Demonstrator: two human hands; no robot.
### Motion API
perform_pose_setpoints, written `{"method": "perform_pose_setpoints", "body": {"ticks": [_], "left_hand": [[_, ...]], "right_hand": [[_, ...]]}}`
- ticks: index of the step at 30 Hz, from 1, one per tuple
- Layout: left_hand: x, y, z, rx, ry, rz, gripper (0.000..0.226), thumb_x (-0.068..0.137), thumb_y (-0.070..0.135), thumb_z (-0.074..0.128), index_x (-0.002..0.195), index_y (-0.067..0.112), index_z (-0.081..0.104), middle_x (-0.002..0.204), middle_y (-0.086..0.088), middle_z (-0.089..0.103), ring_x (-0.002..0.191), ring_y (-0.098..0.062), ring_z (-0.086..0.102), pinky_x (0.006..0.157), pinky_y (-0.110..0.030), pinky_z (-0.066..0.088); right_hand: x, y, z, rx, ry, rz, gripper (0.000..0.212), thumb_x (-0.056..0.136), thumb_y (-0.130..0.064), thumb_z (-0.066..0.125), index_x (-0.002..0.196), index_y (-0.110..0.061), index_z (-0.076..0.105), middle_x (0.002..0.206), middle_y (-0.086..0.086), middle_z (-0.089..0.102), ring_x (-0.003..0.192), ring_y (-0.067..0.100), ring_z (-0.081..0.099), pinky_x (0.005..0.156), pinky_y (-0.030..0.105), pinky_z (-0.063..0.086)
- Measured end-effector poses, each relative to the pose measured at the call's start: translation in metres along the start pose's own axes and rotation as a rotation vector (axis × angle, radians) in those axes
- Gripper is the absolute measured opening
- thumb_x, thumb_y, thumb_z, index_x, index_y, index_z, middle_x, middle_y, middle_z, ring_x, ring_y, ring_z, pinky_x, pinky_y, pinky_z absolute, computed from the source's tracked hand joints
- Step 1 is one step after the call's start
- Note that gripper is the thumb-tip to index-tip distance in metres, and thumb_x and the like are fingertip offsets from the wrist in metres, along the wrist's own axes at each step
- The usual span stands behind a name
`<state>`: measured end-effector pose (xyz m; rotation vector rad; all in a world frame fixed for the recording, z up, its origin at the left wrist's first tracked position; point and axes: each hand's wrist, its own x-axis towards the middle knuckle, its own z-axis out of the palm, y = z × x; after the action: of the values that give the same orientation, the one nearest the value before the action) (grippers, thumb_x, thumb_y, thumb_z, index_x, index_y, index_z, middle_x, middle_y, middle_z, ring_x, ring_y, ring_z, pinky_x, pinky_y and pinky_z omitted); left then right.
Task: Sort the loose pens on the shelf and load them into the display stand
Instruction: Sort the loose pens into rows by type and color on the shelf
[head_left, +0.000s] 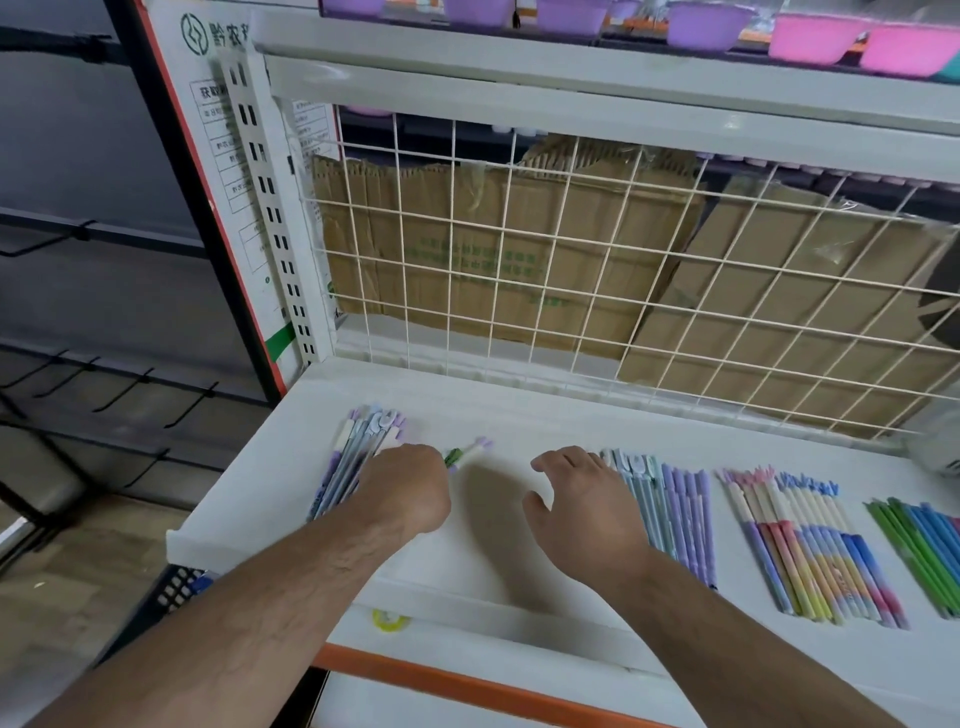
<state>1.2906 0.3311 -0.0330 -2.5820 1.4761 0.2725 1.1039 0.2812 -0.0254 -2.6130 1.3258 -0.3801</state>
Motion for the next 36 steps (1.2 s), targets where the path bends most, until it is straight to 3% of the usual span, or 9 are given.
{"method": "perform_pose_setpoints", "body": {"ticks": [7,13,15,18,20,23,26,29,36], "left_hand": [[0.003,0.019,0.003,0.098,-0.044,0.01,0.024,0.1,0.024,0.047,0.122,0.016,0.052,0.096,0.002,0.061,0.106,-0.022,0.065,0.078,-0.03,0.044],[0.01,0.028,0.008,-0.075,0.03,-0.049,0.033,0.105,0.04,0.034,0.114,0.016,0.054,0.099,-0.002,0.068,0.099,-0.026,0.066,0.087,-0.036,0.049],[0.01,0.031,0.007,-0.136,0.065,-0.043,0.032,0.105,0.039,0.033,0.112,0.015,0.054,0.099,-0.004,0.068,0.095,-0.027,0.065,0.08,-0.033,0.047],[0.003,0.046,-0.003,-0.4,0.032,0.03,0.03,0.105,0.036,0.036,0.102,0.014,0.056,0.096,-0.006,0.067,0.083,-0.026,0.06,0.058,-0.028,0.034],[-0.004,0.062,-0.011,-0.66,-0.036,0.095,0.03,0.101,0.031,0.039,0.081,0.014,0.052,0.075,-0.003,0.057,0.068,-0.023,0.051,0.053,-0.028,0.031],[-0.015,0.092,-0.018,-1.073,-0.187,0.136,0.037,0.101,0.033,0.039,0.067,0.019,0.04,0.061,0.001,0.04,0.057,-0.018,0.035,0.055,-0.028,0.024],[-0.028,0.121,-0.022,-1.385,-0.342,0.095,0.033,0.103,0.031,0.039,0.075,0.017,0.047,0.061,-0.001,0.044,0.054,-0.018,0.041,0.057,-0.026,0.036],[-0.042,0.148,-0.029,-1.497,-0.421,0.054,0.024,0.101,0.019,0.038,0.086,0.01,0.055,0.064,-0.008,0.054,0.048,-0.019,0.054,0.05,-0.027,0.05],[-0.058,0.2,-0.029,-1.631,-0.362,0.046,0.025,0.095,0.006,0.04,0.076,0.013,0.055,0.052,-0.002,0.044,0.042,-0.015,0.036,0.047,-0.025,0.028]], "right_hand": [[-0.009,0.009,-0.004,0.006,-0.017,0.042,0.034,0.092,-0.034,0.058,0.122,-0.019,0.067,0.117,0.0,0.067,0.108,0.023,0.061,0.09,0.032,0.047],[-0.019,0.018,-0.011,0.006,-0.042,0.099,0.036,0.095,-0.037,0.053,0.127,-0.024,0.062,0.122,-0.006,0.064,0.111,0.017,0.06,0.086,0.027,0.045],[-0.021,0.022,-0.012,0.02,-0.042,0.123,0.035,0.095,-0.038,0.053,0.127,-0.026,0.062,0.121,-0.008,0.064,0.108,0.015,0.061,0.083,0.026,0.046],[-0.024,0.03,-0.012,0.08,-0.041,0.162,0.033,0.093,-0.038,0.056,0.122,-0.025,0.064,0.114,-0.009,0.066,0.101,0.014,0.063,0.08,0.026,0.048],[-0.026,0.035,-0.014,0.159,-0.029,0.182,0.027,0.091,-0.037,0.06,0.114,-0.024,0.067,0.101,-0.011,0.065,0.089,0.013,0.062,0.074,0.024,0.044],[-0.027,0.044,-0.021,0.301,-0.028,0.228,0.015,0.09,-0.033,0.064,0.102,-0.025,0.067,0.083,-0.016,0.062,0.064,0.003,0.056,0.06,0.016,0.041],[-0.03,0.058,-0.032,0.44,0.013,0.269,0.007,0.089,-0.03,0.068,0.095,-0.028,0.066,0.075,-0.018,0.061,0.064,-0.004,0.055,0.058,0.007,0.04],[-0.037,0.075,-0.046,0.522,0.035,0.285,0.005,0.089,-0.028,0.069,0.089,-0.028,0.064,0.073,-0.017,0.061,0.069,-0.005,0.056,0.061,0.011,0.039],[-0.049,0.119,-0.066,0.669,0.059,0.292,0.008,0.087,-0.025,0.071,0.093,-0.021,0.068,0.082,-0.006,0.07,0.071,0.005,0.062,0.064,0.017,0.045]]}}
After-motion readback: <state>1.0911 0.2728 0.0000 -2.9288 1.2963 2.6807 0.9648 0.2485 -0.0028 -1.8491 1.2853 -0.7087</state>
